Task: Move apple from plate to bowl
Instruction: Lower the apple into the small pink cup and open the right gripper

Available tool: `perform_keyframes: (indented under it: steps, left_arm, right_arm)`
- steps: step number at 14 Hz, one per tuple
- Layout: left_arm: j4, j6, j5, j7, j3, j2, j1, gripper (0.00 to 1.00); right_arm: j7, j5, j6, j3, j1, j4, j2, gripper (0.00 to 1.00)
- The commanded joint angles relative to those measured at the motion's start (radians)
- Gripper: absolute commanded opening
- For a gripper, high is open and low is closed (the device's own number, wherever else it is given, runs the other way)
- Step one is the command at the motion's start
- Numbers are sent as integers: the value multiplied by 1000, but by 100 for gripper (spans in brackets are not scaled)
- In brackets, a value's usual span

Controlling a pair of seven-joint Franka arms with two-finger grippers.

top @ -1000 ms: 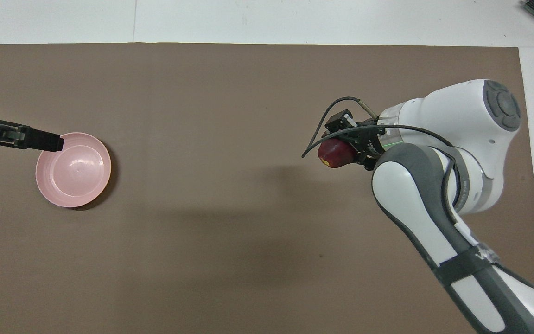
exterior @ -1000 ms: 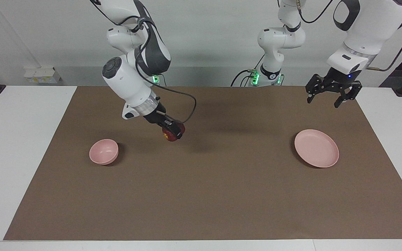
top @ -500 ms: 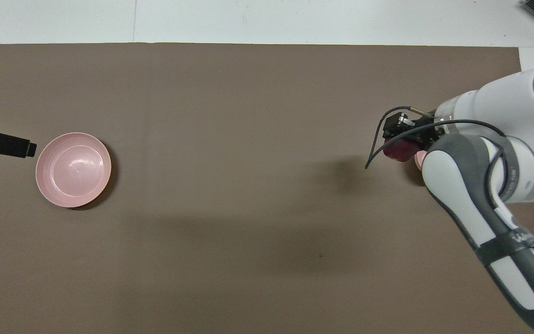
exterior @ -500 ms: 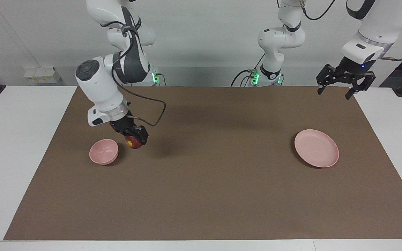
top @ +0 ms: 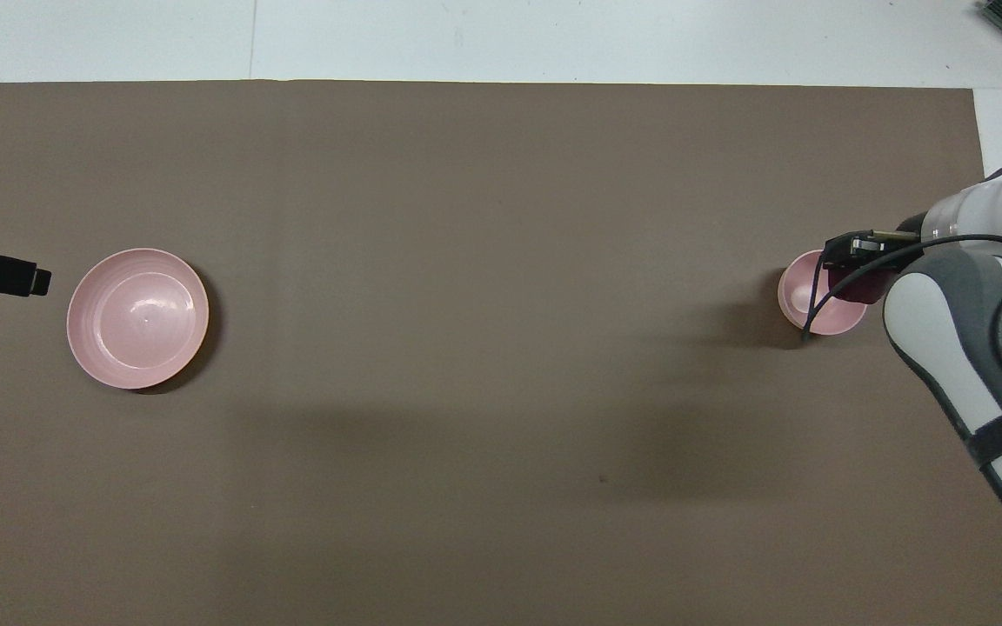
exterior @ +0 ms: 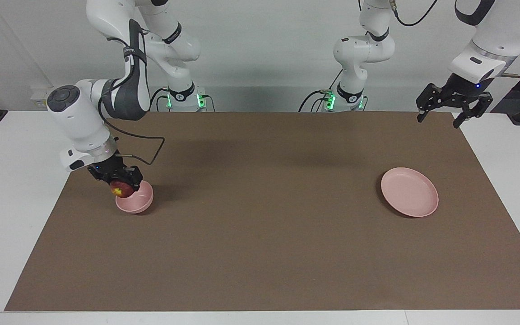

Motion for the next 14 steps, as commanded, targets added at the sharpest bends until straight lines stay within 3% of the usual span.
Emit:
perform_keyframes:
  steps: [1, 6, 7, 8, 11, 14]
  left_arm:
    - [10, -24, 15, 12, -8, -1, 13, 100]
    - [10, -22, 15, 12, -8, -1, 13, 100]
    - [10, -22, 15, 12, -8, -1, 13, 100]
    - [10, -20, 15, 12, -8, -1, 13, 100]
    - [13, -16, 15, 12, -10, 1, 13, 100]
    - [14, -27, 15, 12, -10, -1, 11, 100]
  right_arm:
    - [-17, -33, 56, 15, -9, -51, 0, 0]
    - [-17, -40, 81, 15, -9, -70, 63, 0]
    - [-20, -40, 78, 15, -6, -68, 69, 35]
    - [-19, -40, 64, 15, -3, -57, 71, 99]
    - [-24, -40, -8, 15, -3, -1, 65, 100]
    - [-24, -40, -175, 16, 3, 100, 41, 100]
